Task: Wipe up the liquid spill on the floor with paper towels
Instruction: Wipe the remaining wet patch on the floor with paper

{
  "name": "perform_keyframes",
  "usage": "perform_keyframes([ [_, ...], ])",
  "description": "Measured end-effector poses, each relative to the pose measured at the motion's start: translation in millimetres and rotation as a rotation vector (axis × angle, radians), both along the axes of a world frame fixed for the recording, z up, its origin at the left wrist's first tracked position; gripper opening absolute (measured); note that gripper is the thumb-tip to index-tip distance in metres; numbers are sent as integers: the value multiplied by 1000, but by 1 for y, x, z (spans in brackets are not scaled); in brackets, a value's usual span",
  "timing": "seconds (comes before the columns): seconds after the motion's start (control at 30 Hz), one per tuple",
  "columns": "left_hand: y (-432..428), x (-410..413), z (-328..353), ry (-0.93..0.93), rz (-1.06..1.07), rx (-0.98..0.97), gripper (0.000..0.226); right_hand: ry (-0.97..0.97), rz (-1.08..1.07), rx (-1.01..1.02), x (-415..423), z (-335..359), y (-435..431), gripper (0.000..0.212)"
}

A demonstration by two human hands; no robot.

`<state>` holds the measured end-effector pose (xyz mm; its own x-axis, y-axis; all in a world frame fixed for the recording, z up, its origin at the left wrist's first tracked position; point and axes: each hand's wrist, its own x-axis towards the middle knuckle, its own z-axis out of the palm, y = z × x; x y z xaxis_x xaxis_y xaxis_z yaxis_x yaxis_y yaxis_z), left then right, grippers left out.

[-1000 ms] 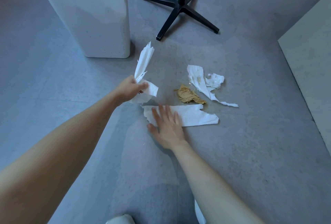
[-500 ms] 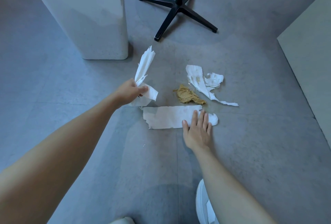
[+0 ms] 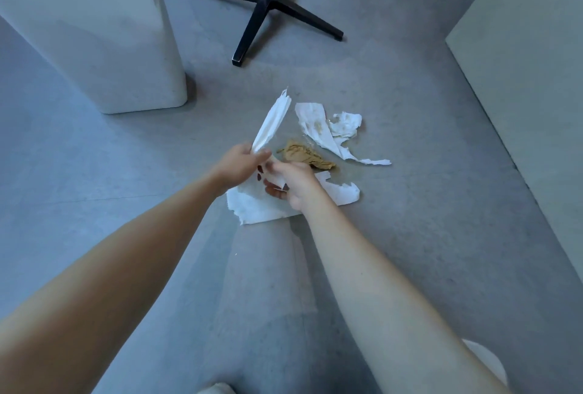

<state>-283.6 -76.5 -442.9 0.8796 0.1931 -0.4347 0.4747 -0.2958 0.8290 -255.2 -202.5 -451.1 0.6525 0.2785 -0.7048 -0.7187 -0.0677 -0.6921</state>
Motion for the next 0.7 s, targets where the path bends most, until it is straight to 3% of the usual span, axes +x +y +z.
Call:
perform_keyframes([
  [0.03, -4, 3, 0, -2, 5, 14, 30, 14, -61, 31, 3, 2, -2, 9],
  [0.13, -12, 10, -1, -12, 48, 93, 34, -10, -191, 51, 12, 2, -13, 16],
  [0.3, -18, 19, 2, -42, 179, 134, 37, -44, -233, -39, 25, -3, -58, 25],
  [0.5, -25, 17, 7, -4, 168, -170, 19, -87, -201, -327, 38, -17, -139, 28],
  [0.7, -31, 5, 7, 79, 142, -355, 27, -46, -407, -443, 52, -20, -184, 20],
])
